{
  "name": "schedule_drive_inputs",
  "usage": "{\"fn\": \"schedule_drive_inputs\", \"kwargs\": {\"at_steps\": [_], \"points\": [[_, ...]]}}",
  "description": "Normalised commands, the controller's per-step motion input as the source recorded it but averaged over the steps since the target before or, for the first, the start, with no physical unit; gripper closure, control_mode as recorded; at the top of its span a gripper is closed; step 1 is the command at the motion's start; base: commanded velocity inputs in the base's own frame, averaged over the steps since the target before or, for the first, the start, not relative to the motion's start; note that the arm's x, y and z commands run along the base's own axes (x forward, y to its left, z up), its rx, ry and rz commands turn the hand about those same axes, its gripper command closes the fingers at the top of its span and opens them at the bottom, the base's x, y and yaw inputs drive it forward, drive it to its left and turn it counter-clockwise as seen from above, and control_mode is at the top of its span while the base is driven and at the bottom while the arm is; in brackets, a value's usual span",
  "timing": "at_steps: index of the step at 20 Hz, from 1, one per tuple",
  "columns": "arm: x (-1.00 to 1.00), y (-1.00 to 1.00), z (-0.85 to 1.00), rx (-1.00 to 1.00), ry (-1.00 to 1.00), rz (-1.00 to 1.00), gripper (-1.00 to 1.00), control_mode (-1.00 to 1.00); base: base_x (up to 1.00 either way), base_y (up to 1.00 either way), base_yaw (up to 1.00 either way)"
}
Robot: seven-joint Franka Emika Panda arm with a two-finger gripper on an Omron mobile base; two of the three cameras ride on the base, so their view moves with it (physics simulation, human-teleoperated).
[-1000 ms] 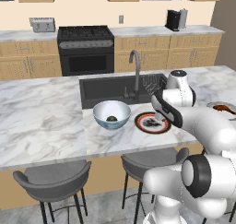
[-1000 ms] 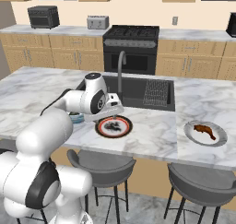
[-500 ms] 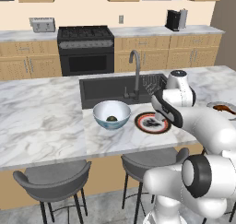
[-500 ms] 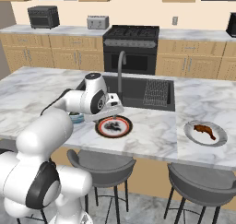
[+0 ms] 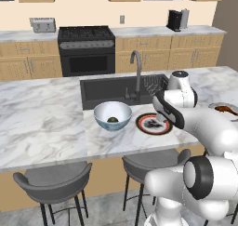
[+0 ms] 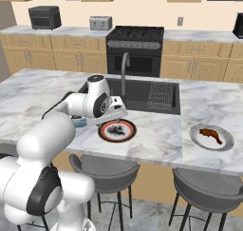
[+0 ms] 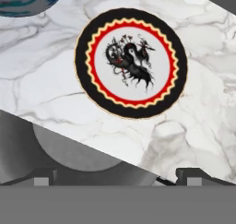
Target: Pick the chicken drumstick and squash from their plates and place them in the bowl. Then put the bowl in the fridge.
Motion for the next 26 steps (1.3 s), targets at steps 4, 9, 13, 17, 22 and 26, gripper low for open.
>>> {"fn": "schedule_drive_inputs", "kwargs": {"at_steps": [4,9,13,17,22,26], "points": [[0.0,0.0,0.0,0.0,0.0,0.0,-1.0,1.0,0.13,-0.51,0.09],[0.0,0.0,0.0,0.0,0.0,0.0,-1.0,1.0,0.07,-0.69,0.02],[0.0,0.0,0.0,0.0,0.0,0.0,-1.0,1.0,0.1,-0.72,0.0],[0.0,0.0,0.0,0.0,0.0,0.0,-1.0,1.0,0.18,-0.63,0.0],[0.0,0.0,0.0,0.0,0.0,0.0,-1.0,1.0,0.42,-0.42,0.0],[0.0,0.0,0.0,0.0,0.0,0.0,-1.0,1.0,0.44,-0.28,0.0]]}}
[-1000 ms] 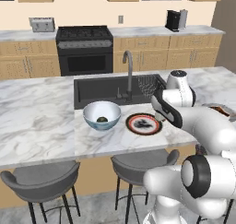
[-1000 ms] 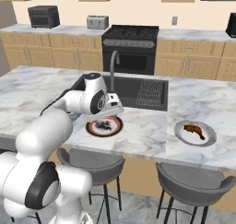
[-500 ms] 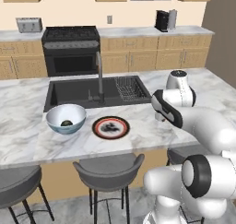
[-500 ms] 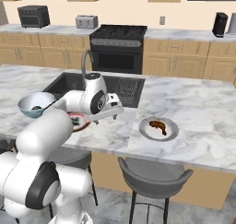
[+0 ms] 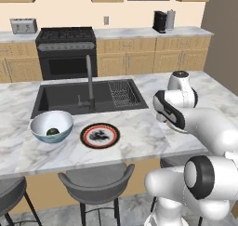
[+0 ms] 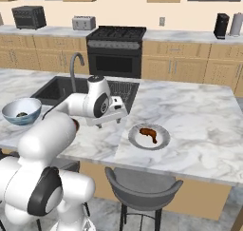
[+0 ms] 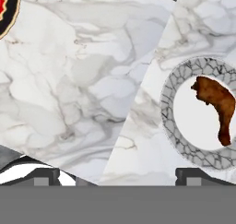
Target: Pick the chicken drumstick and squash from their plates and place them in the bowl. Then put the bowl in the fridge.
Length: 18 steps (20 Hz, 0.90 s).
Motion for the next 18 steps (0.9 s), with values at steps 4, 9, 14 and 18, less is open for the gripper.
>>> {"fn": "schedule_drive_inputs", "kwargs": {"at_steps": [4,9,14,18], "points": [[0.0,0.0,0.0,0.0,0.0,0.0,-1.0,1.0,0.48,-0.13,0.0],[0.0,0.0,0.0,0.0,0.0,0.0,-1.0,1.0,0.34,-0.02,0.0],[0.0,0.0,0.0,0.0,0.0,0.0,-1.0,1.0,0.0,0.0,0.0],[0.0,0.0,0.0,0.0,0.0,0.0,-1.0,1.0,0.0,0.0,0.0]]}}
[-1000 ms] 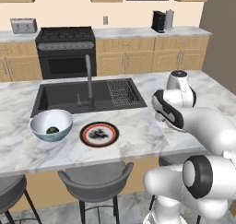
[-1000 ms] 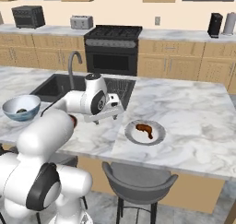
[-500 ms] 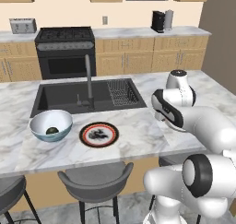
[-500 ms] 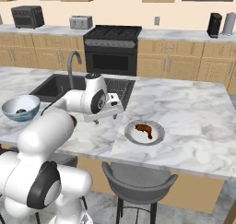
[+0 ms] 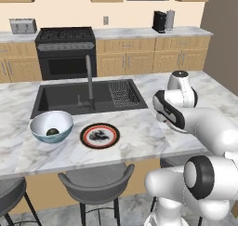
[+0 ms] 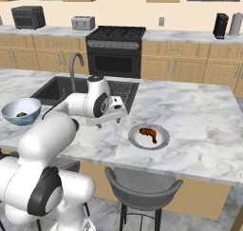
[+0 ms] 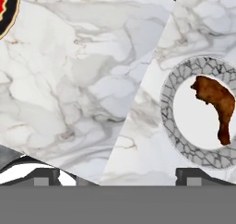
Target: Pick the chicken drumstick and squash from their plates and place them in the bowl. Then put the bowl in the fridge.
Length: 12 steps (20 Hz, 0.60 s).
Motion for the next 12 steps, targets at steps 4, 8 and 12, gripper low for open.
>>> {"fn": "schedule_drive_inputs", "kwargs": {"at_steps": [4,8,12], "points": [[0.0,0.0,0.0,0.0,0.0,0.0,-1.0,1.0,0.0,0.0,0.0],[0.0,0.0,0.0,0.0,0.0,0.0,-1.0,-1.0,0.0,0.0,0.0],[0.0,0.0,0.0,0.0,0.0,0.0,-1.0,-1.0,0.0,0.0,0.0]]}}
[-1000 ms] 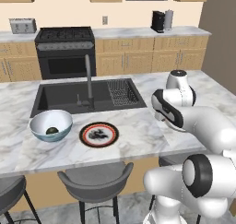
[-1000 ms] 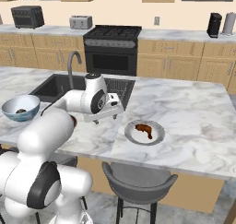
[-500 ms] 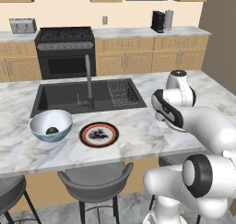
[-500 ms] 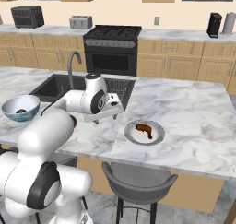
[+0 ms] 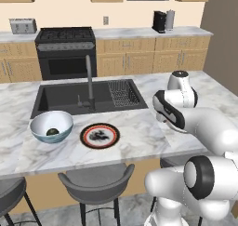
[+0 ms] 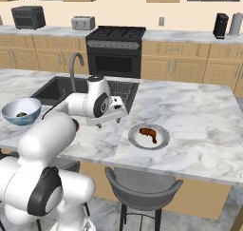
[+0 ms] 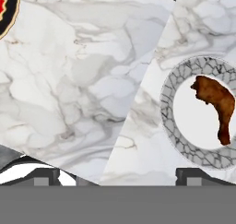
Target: Pick the chicken drumstick and squash from their plates and place them in the bowl. Then put the bowl in the fridge.
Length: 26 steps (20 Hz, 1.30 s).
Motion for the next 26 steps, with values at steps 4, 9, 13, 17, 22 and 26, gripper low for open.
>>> {"fn": "schedule_drive_inputs", "kwargs": {"at_steps": [4,9,13,17,22,26], "points": [[0.0,0.0,0.0,0.0,0.0,0.0,-1.0,-1.0,0.0,0.0,0.0],[0.11,-0.01,-0.07,-0.04,0.05,-0.01,-1.0,-1.0,0.0,0.0,0.0],[0.36,-0.31,-0.07,0.0,0.1,0.1,-1.0,-1.0,0.0,0.0,0.0],[0.46,-0.44,-0.01,-0.01,0.17,0.13,-1.0,-1.0,0.0,0.0,0.0],[0.42,-0.51,0.0,0.0,0.23,0.15,-1.0,-1.0,0.0,0.0,0.0],[0.28,-0.5,-0.09,-0.03,0.23,0.15,-1.0,-1.0,0.0,0.0,0.0]]}}
